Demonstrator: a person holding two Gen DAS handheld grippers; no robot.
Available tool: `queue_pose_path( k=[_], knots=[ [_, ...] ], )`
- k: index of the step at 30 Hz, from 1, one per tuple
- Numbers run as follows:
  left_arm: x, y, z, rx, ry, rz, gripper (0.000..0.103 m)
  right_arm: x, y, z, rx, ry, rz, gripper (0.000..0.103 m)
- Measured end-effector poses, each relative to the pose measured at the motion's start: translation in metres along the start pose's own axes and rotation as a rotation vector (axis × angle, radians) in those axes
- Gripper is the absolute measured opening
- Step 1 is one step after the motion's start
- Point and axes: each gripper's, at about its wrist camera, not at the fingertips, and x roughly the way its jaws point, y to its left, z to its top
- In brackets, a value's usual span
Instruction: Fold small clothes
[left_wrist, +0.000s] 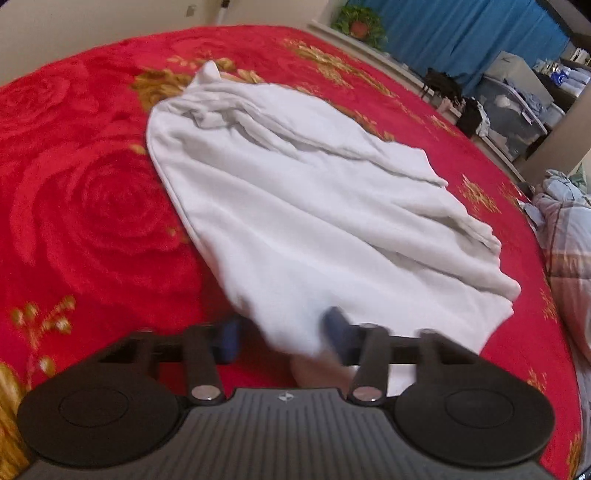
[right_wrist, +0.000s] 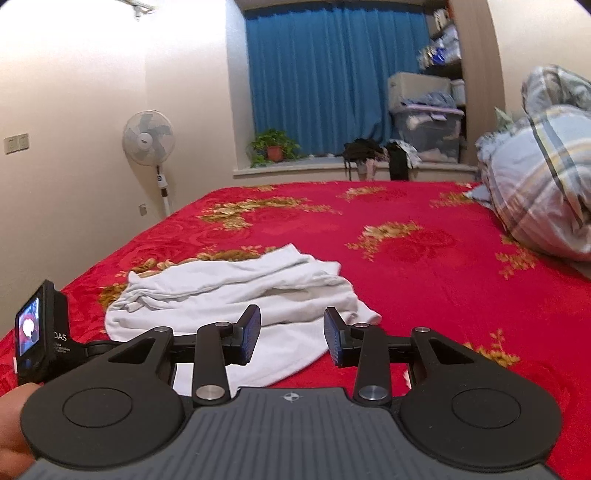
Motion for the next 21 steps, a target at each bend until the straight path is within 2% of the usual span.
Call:
queue_pose_path(
  k=[2,3,7,13,15,18,21],
  knots=[
    [-0.007,0.004,0.004,0.033,0.002,-0.045,0.015,0.001,-0.007,0.0,0.023,0.023,-0.008,0.041],
    [-0.015,0.005,0.006,0.069,-0.005,-0.064,0.01,0.003,-0.01,0.0,0.034,0.034,-0.011,0.041],
    [-0.065,0.017,0.007,0.28,-0.05,-0.133,0.007,0.004,-0.012,0.003,0.029,0.057,-0.04,0.042],
    [-0.148,0.065,0.016,0.509,-0.002,-0.17,0.006,0.004,-0.021,0.027,0.013,0.058,0.023,0.047],
    [-0.165,0.092,0.025,0.542,0.018,-0.164,0.005,0.01,-0.03,0.033,-0.007,0.051,0.048,0.048],
    [-0.17,0.128,0.033,0.561,-0.009,-0.171,0.005,0.034,-0.043,0.037,-0.003,0.082,0.032,0.048],
    [-0.154,0.161,0.039,0.463,0.021,-0.193,0.005,0.067,-0.05,0.032,0.04,0.161,0.072,0.048]
  ],
)
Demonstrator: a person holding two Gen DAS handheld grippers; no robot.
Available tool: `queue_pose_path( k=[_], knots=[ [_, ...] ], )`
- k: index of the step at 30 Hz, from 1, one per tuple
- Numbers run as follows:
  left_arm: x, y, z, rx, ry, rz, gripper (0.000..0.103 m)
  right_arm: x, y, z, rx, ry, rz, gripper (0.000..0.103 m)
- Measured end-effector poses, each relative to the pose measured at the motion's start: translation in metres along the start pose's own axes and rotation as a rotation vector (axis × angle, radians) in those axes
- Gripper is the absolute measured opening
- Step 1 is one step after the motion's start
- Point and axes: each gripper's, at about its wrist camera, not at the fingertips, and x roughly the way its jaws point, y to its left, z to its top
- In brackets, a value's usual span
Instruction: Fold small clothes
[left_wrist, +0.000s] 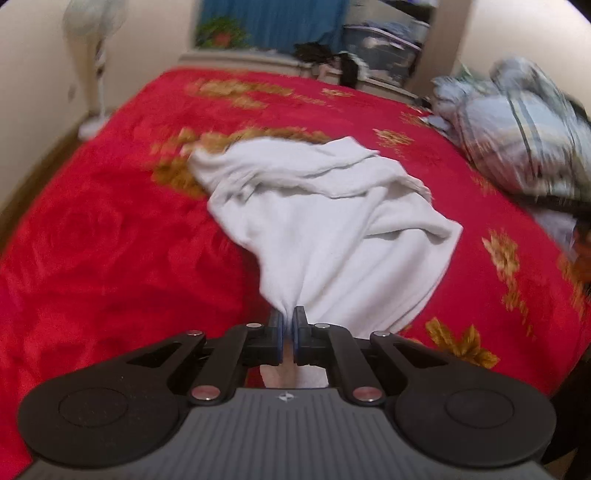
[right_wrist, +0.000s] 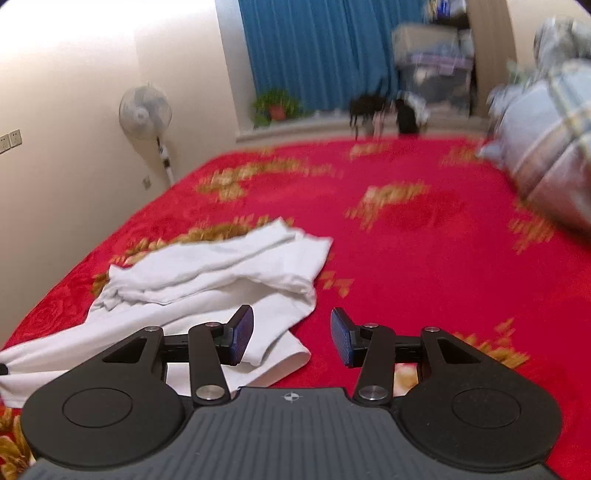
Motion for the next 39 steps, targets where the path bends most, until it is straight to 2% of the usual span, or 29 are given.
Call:
queue_pose_path(
  k=[2,4,6,10,13,15,16,19,21,22,24,25,26,31,33,36,37,39],
  knots=[
    [0.009,0.012,0.0,-0.065,0.028,0.021,0.007,0.026,0.003,-0.002,-0.01,0.047,0.026,0.051],
    [0.011,0.018,0.006,-0.088,0.014,0.001,0.013,0.053,0.007,-0.006,-0.027,0.105,0.068,0.055],
    [0.019,0.02,0.009,-0.105,0.023,-0.021,0.037,0.079,0.01,-0.012,-0.033,0.155,0.084,0.058],
    [0.043,0.019,0.007,-0.134,0.083,-0.021,0.038,0.124,0.013,-0.022,-0.048,0.215,0.085,0.06],
    [0.049,0.015,0.003,-0.12,0.097,-0.022,0.038,0.147,0.014,-0.028,-0.042,0.239,0.077,0.058],
    [0.054,0.013,0.001,-0.111,0.1,-0.015,0.038,0.153,0.013,-0.031,-0.058,0.242,0.072,0.048],
    [0.056,0.014,0.0,-0.115,0.102,-0.013,0.038,0.155,0.012,-0.032,-0.07,0.244,0.071,0.039],
    [0.056,0.015,0.0,-0.135,0.099,-0.015,0.038,0.154,0.01,-0.032,-0.061,0.24,0.091,0.025],
    [0.054,0.013,-0.002,-0.139,0.094,-0.014,0.038,0.148,0.009,-0.03,-0.067,0.224,0.091,0.024],
    [0.053,0.013,-0.003,-0.143,0.094,-0.014,0.038,0.146,0.006,-0.03,-0.061,0.223,0.083,0.024],
    [0.05,0.012,-0.006,-0.153,0.091,-0.01,0.038,0.141,-0.002,-0.028,-0.027,0.227,0.05,0.033],
    [0.049,0.011,-0.007,-0.154,0.09,-0.007,0.038,0.14,-0.006,-0.027,-0.011,0.223,0.027,0.045],
    [0.048,0.01,-0.009,-0.154,0.089,-0.004,0.038,0.138,-0.01,-0.026,0.002,0.211,0.006,0.051],
    [0.045,0.009,-0.012,-0.165,0.075,0.01,0.038,0.147,-0.018,-0.031,0.01,0.225,0.016,0.05],
    [0.046,0.012,-0.01,-0.183,0.071,0.011,0.038,0.154,-0.016,-0.034,0.009,0.24,0.019,0.044],
    [0.048,0.012,-0.007,-0.202,0.062,0.011,0.035,0.157,-0.008,-0.04,-0.031,0.246,0.018,0.018],
    [0.048,0.011,-0.006,-0.201,0.057,0.009,0.031,0.155,-0.005,-0.04,-0.057,0.235,0.023,0.008],
    [0.047,0.007,-0.004,-0.181,0.04,0.011,0.013,0.144,-0.001,-0.036,-0.065,0.189,0.059,0.006]
  ],
)
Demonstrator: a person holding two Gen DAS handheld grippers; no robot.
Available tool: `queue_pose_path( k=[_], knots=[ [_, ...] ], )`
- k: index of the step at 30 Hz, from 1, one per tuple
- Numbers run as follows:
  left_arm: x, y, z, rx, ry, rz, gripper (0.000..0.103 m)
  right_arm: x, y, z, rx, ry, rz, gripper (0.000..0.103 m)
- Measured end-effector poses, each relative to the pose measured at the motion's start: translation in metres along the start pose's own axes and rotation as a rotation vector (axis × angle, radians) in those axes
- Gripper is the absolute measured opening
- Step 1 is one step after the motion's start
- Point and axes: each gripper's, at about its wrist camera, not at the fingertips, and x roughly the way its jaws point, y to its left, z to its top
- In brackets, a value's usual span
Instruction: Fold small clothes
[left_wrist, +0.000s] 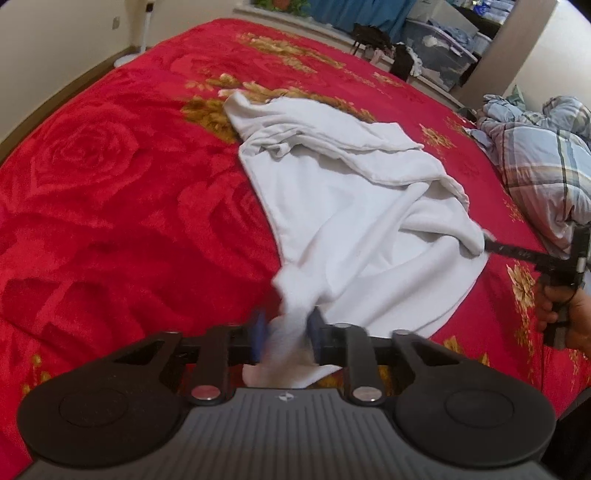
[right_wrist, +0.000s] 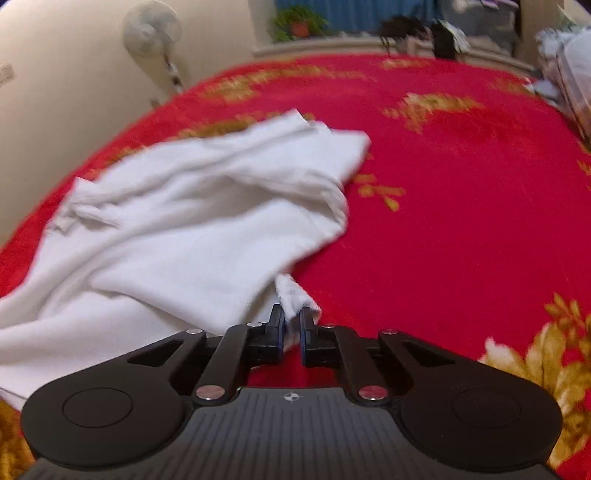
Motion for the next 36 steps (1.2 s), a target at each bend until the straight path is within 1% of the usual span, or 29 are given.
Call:
queue_pose_path(
  k=[3,6,8,9,10,11,12,13,15,16,17,18,19,20,21,22,23,24,25,27,28,30,31,34,35,36],
  knots=[
    [-0.01,-0.005,0.001,0.022,-0.038,-0.01,0.009,-0.033,0.006,0.008,0.009,-0.076,0.034,0.004],
    [-0.035,0.0,0.001,-0.014,-0.088,-0.081,0.006,-0.085,0.013,0.015,0.015,-0.134,0.067,0.003],
    [-0.061,0.005,-0.002,-0.028,-0.128,-0.142,0.005,-0.13,0.015,0.014,0.025,-0.182,0.121,0.003],
    [-0.074,0.008,-0.006,-0.032,-0.133,-0.159,0.004,-0.158,0.017,0.01,0.023,-0.211,0.153,0.003],
    [-0.084,0.011,-0.01,-0.035,-0.126,-0.17,0.003,-0.182,0.016,0.005,0.018,-0.23,0.173,0.003],
    [-0.093,0.016,-0.016,-0.039,-0.11,-0.183,0.0,-0.209,0.016,-0.004,0.017,-0.241,0.189,0.003],
    [-0.1,0.022,-0.024,-0.038,-0.089,-0.204,0.0,-0.227,0.014,-0.012,0.026,-0.238,0.192,0.003],
    [-0.103,0.027,-0.031,-0.03,-0.061,-0.225,0.0,-0.245,0.009,-0.024,0.045,-0.222,0.187,0.0],
    [-0.1,0.03,-0.044,0.004,0.011,-0.234,0.0,-0.266,-0.005,-0.049,0.115,-0.139,0.16,0.0],
    [-0.093,0.03,-0.049,0.019,0.053,-0.227,0.0,-0.264,-0.014,-0.061,0.151,-0.052,0.142,0.0],
    [-0.084,0.03,-0.051,0.016,0.096,-0.214,0.001,-0.255,-0.02,-0.074,0.162,0.062,0.12,0.0],
    [-0.075,0.029,-0.052,0.007,0.121,-0.197,0.001,-0.245,-0.023,-0.085,0.14,0.145,0.076,0.001],
    [-0.068,0.028,-0.05,-0.001,0.131,-0.192,0.002,-0.236,-0.024,-0.093,0.094,0.171,0.002,0.005],
    [-0.062,0.026,-0.046,-0.015,0.141,-0.202,0.01,-0.228,-0.024,-0.097,0.062,0.171,-0.067,0.005],
    [-0.055,0.024,-0.042,-0.035,0.146,-0.22,0.026,-0.221,-0.026,-0.096,0.049,0.157,-0.098,0.005],
    [-0.048,0.022,-0.039,-0.049,0.147,-0.229,0.032,-0.213,-0.03,-0.093,0.06,0.138,-0.098,0.013],
    [-0.042,0.019,-0.037,-0.054,0.147,-0.223,0.036,-0.203,-0.036,-0.089,0.101,0.124,-0.082,0.029],
    [-0.035,0.016,-0.034,-0.05,0.149,-0.209,0.036,-0.193,-0.04,-0.084,0.14,0.118,-0.075,0.036],
    [-0.027,0.012,-0.033,-0.048,0.155,-0.195,0.036,-0.183,-0.044,-0.078,0.157,0.114,-0.072,0.047],
    [-0.012,0.008,-0.033,-0.054,0.179,-0.176,0.036,-0.164,-0.045,-0.074,0.15,0.113,-0.062,0.049],
    [-0.004,0.006,-0.034,-0.051,0.192,-0.16,0.036,-0.153,-0.042,-0.074,0.158,0.128,-0.068,0.049],
    [0.009,0.004,-0.036,-0.038,0.217,-0.12,0.036,-0.137,-0.044,-0.078,0.205,0.158,-0.033,0.049],
    [0.015,0.002,-0.038,-0.029,0.231,-0.097,0.036,-0.13,-0.042,-0.081,0.201,0.184,-0.019,0.049],
    [0.025,0.001,-0.045,-0.006,0.255,-0.062,0.033,-0.115,-0.033,-0.09,0.129,0.244,-0.05,0.047],
    [0.025,0.002,-0.048,0.003,0.255,-0.062,0.017,-0.112,-0.031,-0.093,0.107,0.259,-0.052,0.039],
    [0.026,0.0,-0.05,0.016,0.254,-0.065,0.005,-0.111,-0.029,-0.096,0.088,0.262,-0.065,0.031]
  ],
)
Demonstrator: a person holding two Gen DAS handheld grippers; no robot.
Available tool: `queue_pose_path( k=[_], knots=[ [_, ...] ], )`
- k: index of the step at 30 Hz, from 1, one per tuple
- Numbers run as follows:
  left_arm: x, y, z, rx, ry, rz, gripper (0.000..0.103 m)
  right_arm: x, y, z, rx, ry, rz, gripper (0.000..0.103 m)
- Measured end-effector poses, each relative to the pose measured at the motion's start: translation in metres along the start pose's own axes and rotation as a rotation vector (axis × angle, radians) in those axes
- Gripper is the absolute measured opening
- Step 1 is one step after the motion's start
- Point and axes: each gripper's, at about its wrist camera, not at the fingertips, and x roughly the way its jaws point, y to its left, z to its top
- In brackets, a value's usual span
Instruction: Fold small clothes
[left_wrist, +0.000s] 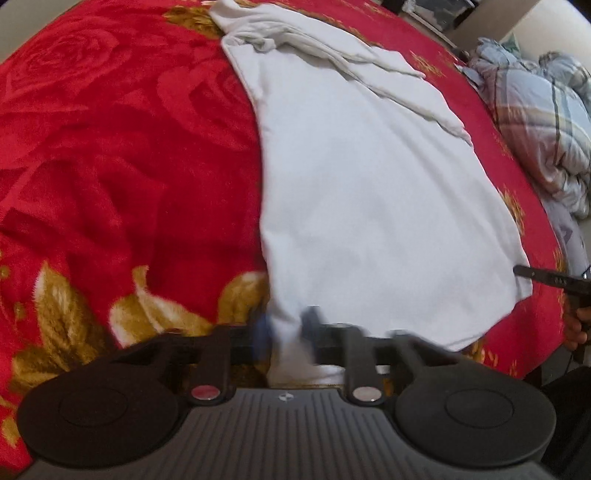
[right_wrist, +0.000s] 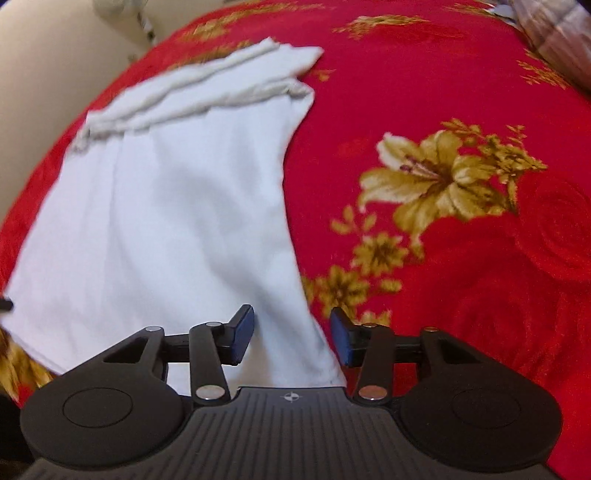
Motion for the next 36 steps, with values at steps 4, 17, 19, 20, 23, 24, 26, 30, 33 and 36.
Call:
queue_pose_path(
  k=[4,17,19,20,23,24,26,30,33,36],
  knots=[
    [-0.022,-0.012,-0.007,0.066,-0.063,0.001,0.003,-0.013,-0.001,-0.003,0.014,-0.039,0.041,0.004],
    [-0.064,-0.017,-0.055,0.207,-0.028,-0.049,0.006,-0.059,-0.038,-0.039,0.138,0.103,-0.014,0.01],
    [-0.071,-0.019,-0.046,0.202,-0.089,-0.078,0.016,-0.061,-0.028,-0.033,0.094,0.032,-0.08,0.01],
    [-0.073,-0.02,-0.044,0.194,-0.11,-0.109,0.023,-0.066,-0.023,-0.028,0.092,-0.023,-0.076,0.01],
    [-0.064,-0.037,-0.037,0.237,-0.099,-0.142,0.024,-0.072,-0.007,-0.013,0.056,-0.146,0.03,0.024],
    [-0.056,-0.041,-0.034,0.252,-0.073,-0.133,0.028,-0.069,0.002,-0.009,0.023,-0.161,0.054,0.028],
    [-0.031,-0.05,-0.034,0.278,0.017,-0.092,0.035,-0.053,0.014,-0.005,-0.014,-0.124,0.077,0.043],
    [0.001,-0.059,-0.037,0.368,0.147,0.031,0.036,-0.001,0.026,-0.012,-0.066,0.136,-0.045,0.042],
    [-0.025,-0.058,-0.015,0.309,-0.022,-0.03,0.037,-0.024,0.041,0.005,-0.123,0.001,-0.019,0.042],
    [-0.047,-0.062,0.006,0.253,-0.233,0.005,0.038,-0.041,0.05,0.024,-0.096,-0.153,0.008,0.043]
  ],
)
